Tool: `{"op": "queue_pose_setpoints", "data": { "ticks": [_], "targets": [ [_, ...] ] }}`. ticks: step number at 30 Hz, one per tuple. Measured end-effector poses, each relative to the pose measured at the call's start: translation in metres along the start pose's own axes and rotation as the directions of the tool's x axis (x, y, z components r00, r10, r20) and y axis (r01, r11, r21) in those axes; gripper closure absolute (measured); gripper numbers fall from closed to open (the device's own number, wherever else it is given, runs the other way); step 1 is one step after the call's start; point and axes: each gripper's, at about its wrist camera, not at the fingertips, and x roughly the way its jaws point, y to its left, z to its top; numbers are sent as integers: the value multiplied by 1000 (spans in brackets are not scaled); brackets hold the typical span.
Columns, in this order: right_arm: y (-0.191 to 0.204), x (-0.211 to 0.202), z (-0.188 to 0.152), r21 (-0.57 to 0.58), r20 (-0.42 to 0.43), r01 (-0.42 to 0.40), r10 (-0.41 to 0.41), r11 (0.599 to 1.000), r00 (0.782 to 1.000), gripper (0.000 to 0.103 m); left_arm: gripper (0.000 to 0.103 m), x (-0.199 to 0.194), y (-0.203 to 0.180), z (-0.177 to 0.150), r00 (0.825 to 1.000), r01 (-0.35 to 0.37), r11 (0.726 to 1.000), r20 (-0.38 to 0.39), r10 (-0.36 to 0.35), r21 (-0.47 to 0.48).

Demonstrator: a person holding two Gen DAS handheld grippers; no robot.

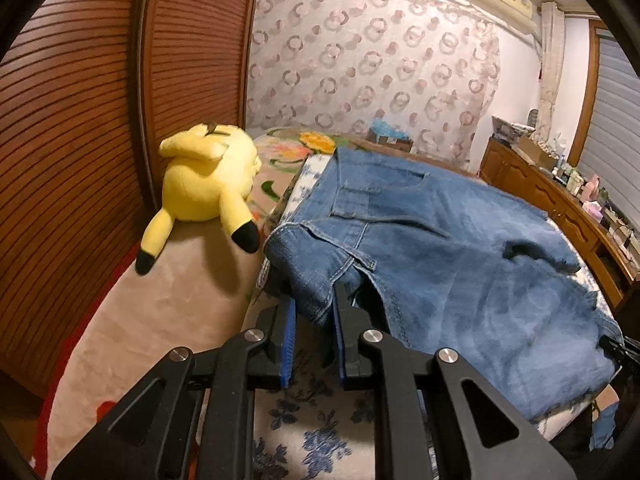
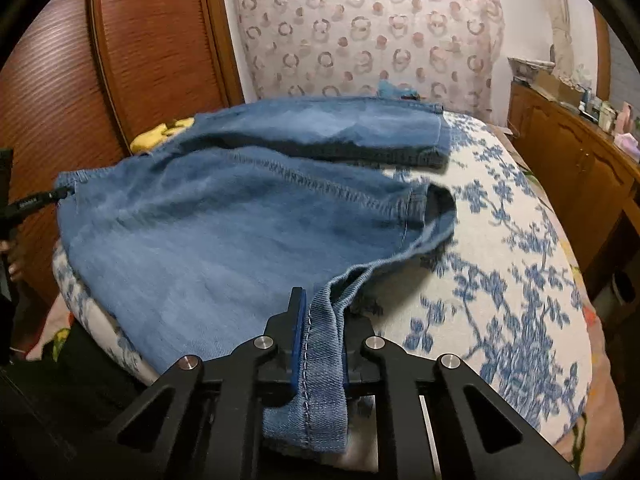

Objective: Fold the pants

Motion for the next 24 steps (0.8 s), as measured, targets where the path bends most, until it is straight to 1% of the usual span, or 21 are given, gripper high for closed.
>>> {"op": "queue_pose_setpoints", "data": {
  "ticks": [3, 6, 11, 16, 19, 24],
  "targets": [
    [-7, -3, 16, 10, 41, -14, 13, 1000, 999, 91, 87, -5, -11, 14, 999, 20, 999, 29, -21, 27],
    [-11, -6, 35, -5, 81, -18, 18, 1000, 997, 91, 89, -8, -24, 27, 997, 40, 997, 59, -44, 59],
    [-25, -6, 63, -21, 149, -10, 13, 1000, 989, 91, 89, -5, -38, 49, 993, 67, 995, 92, -74, 79],
    [-32, 15, 69, -15, 128, -9, 10, 1000, 992, 91, 89, 9, -47, 61, 993, 70, 993, 84, -79, 100],
    [-39, 27, 72, -3, 111, -17, 17, 1000, 994, 91, 90, 17, -47, 67, 994, 69, 993, 75, -76, 94],
    [-44, 26, 100, 15, 122, -31, 29, 999, 992, 91, 91, 24, -50, 88, 994, 67, 994, 81, -74, 83]
  ]
}}
